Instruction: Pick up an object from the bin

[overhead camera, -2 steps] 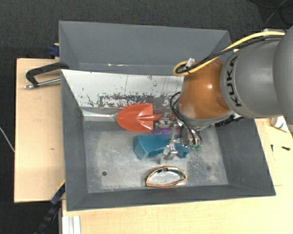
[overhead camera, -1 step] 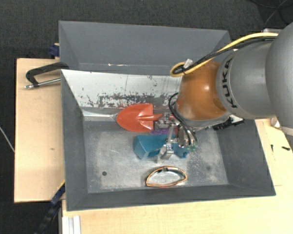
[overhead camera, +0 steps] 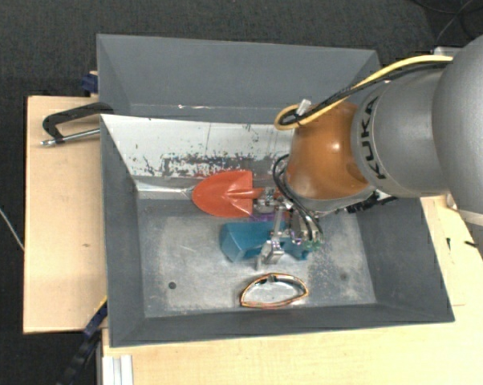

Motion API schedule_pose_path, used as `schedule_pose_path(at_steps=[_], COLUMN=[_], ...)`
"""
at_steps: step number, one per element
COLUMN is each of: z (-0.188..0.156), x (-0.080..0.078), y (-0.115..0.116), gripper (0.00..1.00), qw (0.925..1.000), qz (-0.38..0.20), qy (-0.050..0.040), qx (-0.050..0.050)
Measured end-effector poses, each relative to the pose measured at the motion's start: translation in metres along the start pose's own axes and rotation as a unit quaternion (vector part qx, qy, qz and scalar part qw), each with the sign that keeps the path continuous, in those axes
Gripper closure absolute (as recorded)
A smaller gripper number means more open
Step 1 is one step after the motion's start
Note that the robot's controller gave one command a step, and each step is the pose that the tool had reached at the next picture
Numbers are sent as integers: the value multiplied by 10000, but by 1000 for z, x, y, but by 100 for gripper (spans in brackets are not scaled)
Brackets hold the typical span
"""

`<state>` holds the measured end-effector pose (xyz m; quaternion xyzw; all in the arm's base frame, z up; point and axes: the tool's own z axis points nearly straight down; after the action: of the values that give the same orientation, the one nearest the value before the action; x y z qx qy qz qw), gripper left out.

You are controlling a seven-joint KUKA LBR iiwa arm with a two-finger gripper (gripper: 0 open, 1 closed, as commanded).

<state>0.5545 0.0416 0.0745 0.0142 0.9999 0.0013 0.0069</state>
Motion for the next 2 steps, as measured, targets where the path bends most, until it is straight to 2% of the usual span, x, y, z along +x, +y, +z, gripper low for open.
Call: schedule_pose_path(at_steps=[1, 2], z=[-5, -5], x=[-2, -2], y=[-3, -3], gripper=[100, 100], qw=[9998, 9998], qz=[216, 218], qy=[41, 41], qx=[-9, -9])
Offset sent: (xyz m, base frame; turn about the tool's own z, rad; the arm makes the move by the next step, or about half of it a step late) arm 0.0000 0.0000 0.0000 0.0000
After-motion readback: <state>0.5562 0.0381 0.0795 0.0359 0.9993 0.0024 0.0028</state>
